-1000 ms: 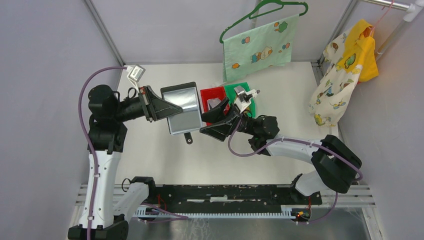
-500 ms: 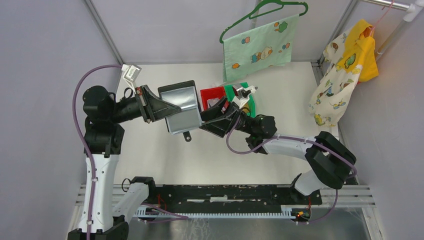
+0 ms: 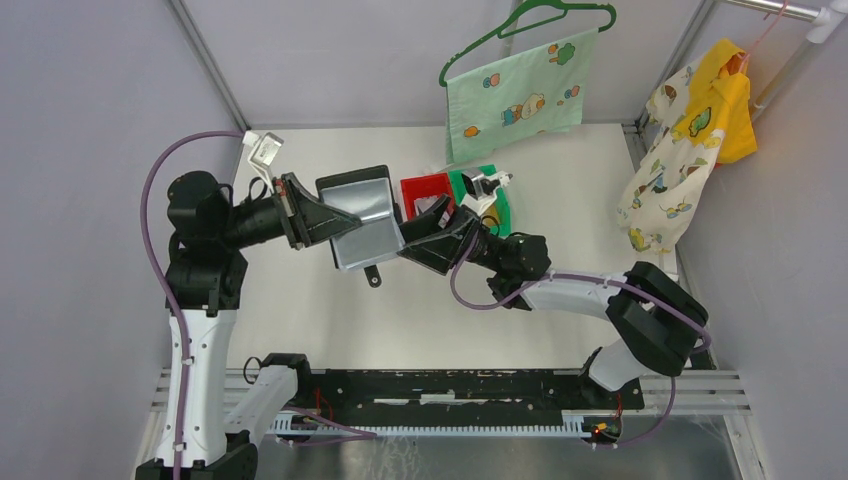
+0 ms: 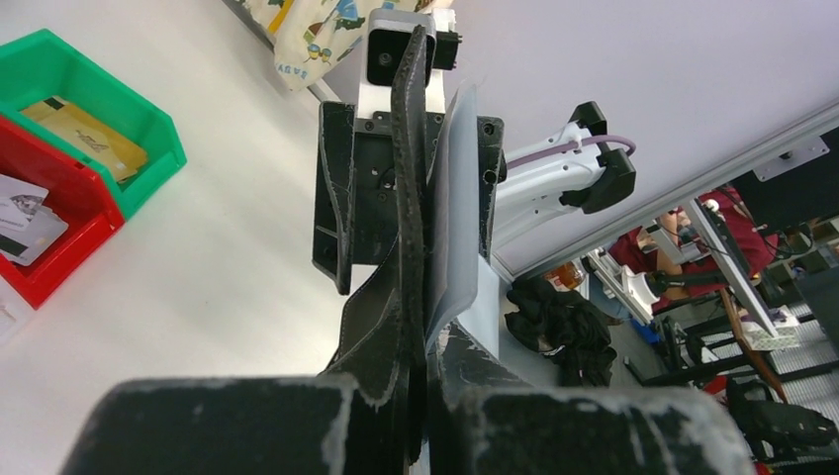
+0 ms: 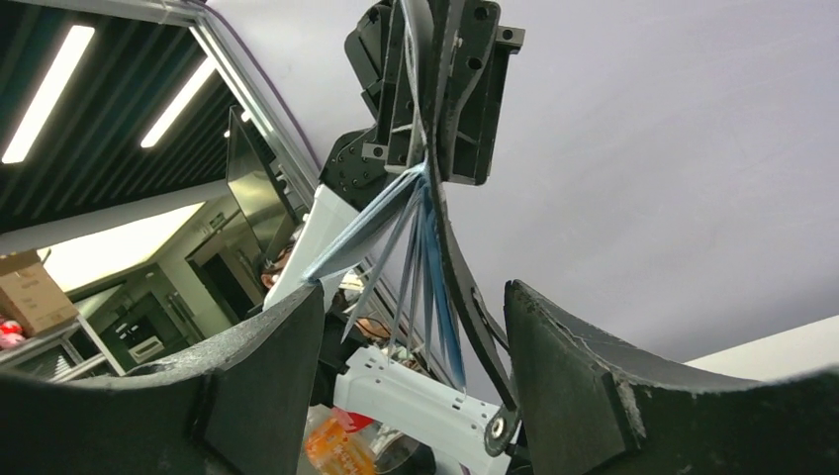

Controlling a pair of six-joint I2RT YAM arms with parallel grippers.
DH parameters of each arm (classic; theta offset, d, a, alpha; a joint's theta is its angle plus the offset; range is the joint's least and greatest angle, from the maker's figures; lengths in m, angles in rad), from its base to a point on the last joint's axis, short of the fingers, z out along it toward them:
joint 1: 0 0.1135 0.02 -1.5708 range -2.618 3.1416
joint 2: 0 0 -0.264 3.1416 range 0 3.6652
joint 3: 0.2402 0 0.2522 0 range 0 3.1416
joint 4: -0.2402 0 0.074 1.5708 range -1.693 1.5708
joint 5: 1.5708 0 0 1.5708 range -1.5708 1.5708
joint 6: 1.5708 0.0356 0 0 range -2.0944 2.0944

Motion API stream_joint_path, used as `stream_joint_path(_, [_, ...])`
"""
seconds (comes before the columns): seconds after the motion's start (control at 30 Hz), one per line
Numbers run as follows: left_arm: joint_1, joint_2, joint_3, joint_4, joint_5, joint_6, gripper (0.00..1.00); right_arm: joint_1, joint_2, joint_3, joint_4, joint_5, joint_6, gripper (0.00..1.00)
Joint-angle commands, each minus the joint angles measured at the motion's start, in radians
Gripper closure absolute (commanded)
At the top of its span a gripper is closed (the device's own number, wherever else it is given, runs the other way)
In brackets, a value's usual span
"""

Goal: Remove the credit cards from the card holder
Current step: Remove the credit card from the card holder.

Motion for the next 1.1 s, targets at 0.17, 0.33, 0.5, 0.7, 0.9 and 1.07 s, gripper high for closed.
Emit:
stream_joint_path(0.17, [-0.007,0.007,0.087,-0.263,0.024,0.364,0.98,0.021,0.044,0.066,0.019,0.087,0.11,0.28])
stream_joint_path(0.33, [-0.006,0.02,0.091,-0.346,0.013,0.467,0.98,0.027,0.032,0.079,-0.011,0.097,0.087,0.27])
stream_joint_path(0.5, [-0.007,0.02,0.083,-0.36,0.012,0.483,0.98,0.061,0.053,0.149,-0.035,0.053,0.05,0.27])
stream_joint_path(0.7, [-0.006,0.036,0.067,-0.356,0.033,0.456,0.98,0.118,0.121,0.247,-0.016,-0.007,0.05,0.31])
stream_joint_path(0.9, [-0.007,0.042,0.068,-0.341,0.02,0.442,0.83,0.135,0.151,0.276,0.044,-0.021,0.114,0.54])
stream_joint_path(1.07, [-0.007,0.039,0.11,-0.358,-0.049,0.54,0.44,0.131,0.128,0.245,-0.1,0.018,0.158,0.93])
